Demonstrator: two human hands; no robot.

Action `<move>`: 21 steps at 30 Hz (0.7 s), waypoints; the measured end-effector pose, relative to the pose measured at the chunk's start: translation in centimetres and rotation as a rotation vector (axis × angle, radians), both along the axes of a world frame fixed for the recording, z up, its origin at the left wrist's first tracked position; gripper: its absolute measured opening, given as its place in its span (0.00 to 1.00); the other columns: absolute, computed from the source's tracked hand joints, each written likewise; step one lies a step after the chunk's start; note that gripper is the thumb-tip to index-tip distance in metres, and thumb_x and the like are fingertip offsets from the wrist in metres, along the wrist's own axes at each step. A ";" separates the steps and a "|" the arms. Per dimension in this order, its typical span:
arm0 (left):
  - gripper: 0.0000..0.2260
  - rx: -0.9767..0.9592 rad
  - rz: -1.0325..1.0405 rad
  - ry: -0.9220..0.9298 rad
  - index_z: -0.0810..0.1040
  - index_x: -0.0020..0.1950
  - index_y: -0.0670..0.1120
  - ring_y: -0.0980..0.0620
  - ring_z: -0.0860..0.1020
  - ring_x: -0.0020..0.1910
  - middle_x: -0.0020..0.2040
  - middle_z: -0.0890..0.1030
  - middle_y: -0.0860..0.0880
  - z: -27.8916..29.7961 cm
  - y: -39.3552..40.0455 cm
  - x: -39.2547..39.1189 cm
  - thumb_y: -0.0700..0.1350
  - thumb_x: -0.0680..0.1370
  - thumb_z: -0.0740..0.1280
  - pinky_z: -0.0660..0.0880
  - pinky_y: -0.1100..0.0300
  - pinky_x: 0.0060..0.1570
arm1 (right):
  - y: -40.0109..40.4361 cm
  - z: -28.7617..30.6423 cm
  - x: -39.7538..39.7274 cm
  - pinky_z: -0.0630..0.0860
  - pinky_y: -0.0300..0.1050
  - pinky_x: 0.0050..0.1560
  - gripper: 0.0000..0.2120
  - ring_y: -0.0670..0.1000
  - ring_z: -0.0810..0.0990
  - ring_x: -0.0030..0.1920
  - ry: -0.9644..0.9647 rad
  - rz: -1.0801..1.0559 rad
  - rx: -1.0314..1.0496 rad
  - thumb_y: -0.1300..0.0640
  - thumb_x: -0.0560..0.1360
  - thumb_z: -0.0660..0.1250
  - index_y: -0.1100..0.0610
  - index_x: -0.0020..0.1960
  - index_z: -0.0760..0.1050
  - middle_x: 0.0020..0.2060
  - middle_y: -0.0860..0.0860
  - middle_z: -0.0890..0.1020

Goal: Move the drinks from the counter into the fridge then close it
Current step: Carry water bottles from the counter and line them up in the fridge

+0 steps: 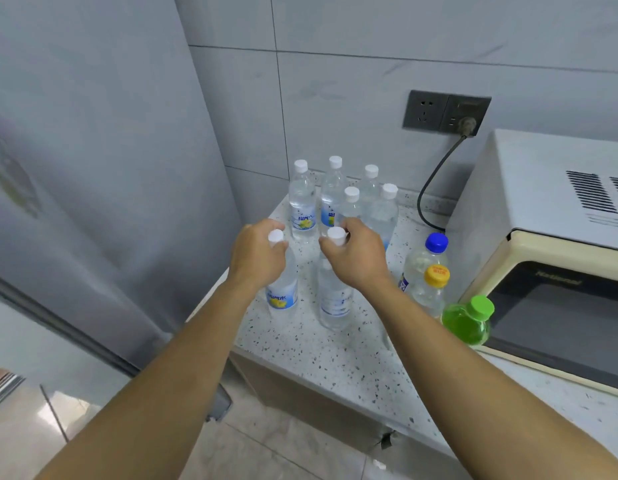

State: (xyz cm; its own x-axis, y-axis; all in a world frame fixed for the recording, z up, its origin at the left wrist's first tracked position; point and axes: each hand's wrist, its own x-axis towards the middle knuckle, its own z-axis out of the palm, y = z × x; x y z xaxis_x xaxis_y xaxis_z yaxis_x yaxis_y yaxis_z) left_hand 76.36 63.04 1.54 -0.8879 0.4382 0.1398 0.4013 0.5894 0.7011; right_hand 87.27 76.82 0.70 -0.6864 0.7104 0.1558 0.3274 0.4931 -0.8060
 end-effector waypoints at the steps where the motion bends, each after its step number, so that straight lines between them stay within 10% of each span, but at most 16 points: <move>1: 0.13 -0.005 -0.018 -0.004 0.79 0.61 0.52 0.48 0.77 0.52 0.60 0.79 0.47 -0.1 -0.4 0.3 0.45 0.77 0.70 0.70 0.59 0.48 | -0.4 -0.3 0.6 0.67 0.40 0.32 0.11 0.50 0.75 0.38 -0.004 0.002 -0.003 0.50 0.74 0.71 0.56 0.44 0.73 0.34 0.44 0.75; 5: 0.13 0.036 -0.023 0.066 0.77 0.62 0.54 0.51 0.75 0.50 0.58 0.77 0.50 -1.0 -2.1 1.8 0.47 0.78 0.68 0.67 0.65 0.40 | -1.7 -1.2 2.7 0.67 0.40 0.32 0.12 0.48 0.74 0.35 0.000 -0.024 0.048 0.47 0.73 0.71 0.55 0.43 0.74 0.32 0.45 0.75; 13: 0.31 0.230 -0.014 -0.201 0.62 0.71 0.59 0.53 0.73 0.63 0.68 0.72 0.56 -6.8 -3.5 3.8 0.54 0.72 0.73 0.75 0.53 0.58 | -3.4 -5.3 5.2 0.69 0.41 0.57 0.27 0.47 0.73 0.58 0.103 -0.070 -0.064 0.41 0.68 0.76 0.51 0.63 0.73 0.57 0.47 0.77; 21: 0.32 0.275 0.009 -0.464 0.64 0.62 0.61 0.62 0.76 0.50 0.53 0.74 0.63 -11.3 -3.8 3.2 0.56 0.65 0.78 0.72 0.68 0.39 | -4.8 -11.5 6.0 0.73 0.35 0.45 0.35 0.38 0.77 0.52 0.047 -0.158 -0.395 0.45 0.61 0.82 0.44 0.61 0.66 0.52 0.36 0.76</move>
State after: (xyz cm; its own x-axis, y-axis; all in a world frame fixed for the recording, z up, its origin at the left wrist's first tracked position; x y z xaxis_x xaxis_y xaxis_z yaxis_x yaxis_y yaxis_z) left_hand 79.60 59.26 -9.77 -0.8870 0.4332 -0.1599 0.0083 0.3613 0.9324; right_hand 93.27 71.99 -10.81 -0.5633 0.8174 -0.1207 0.3324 0.0905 -0.9388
